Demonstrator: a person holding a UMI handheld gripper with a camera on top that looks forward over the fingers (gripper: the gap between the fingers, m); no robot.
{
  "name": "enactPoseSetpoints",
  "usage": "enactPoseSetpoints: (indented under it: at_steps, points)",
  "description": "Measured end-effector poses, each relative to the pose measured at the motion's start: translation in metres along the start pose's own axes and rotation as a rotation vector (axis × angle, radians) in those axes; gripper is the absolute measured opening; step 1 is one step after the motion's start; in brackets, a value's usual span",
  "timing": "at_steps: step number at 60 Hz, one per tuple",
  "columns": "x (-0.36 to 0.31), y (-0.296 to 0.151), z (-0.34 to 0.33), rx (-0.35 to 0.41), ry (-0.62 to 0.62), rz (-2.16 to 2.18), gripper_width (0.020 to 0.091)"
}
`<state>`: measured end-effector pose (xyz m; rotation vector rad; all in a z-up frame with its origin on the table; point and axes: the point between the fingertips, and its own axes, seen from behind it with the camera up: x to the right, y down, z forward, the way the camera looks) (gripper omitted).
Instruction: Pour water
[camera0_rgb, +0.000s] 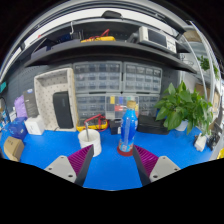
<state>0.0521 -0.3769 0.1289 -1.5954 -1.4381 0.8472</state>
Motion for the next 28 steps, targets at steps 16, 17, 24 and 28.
enactPoseSetpoints:
  at_steps: [16, 17, 24, 28]
  points:
    - [-0.059, -0.043, -0.080, 0.064, -0.080, 0.030, 0.0795]
    - [-0.062, -0.044, -0.083, 0.068, -0.086, 0.028, 0.0792]
    - [-0.076, -0.046, -0.098, 0.069, -0.102, 0.011, 0.0802]
    - [-0.080, -0.042, -0.102, 0.060, -0.106, 0.000, 0.0802]
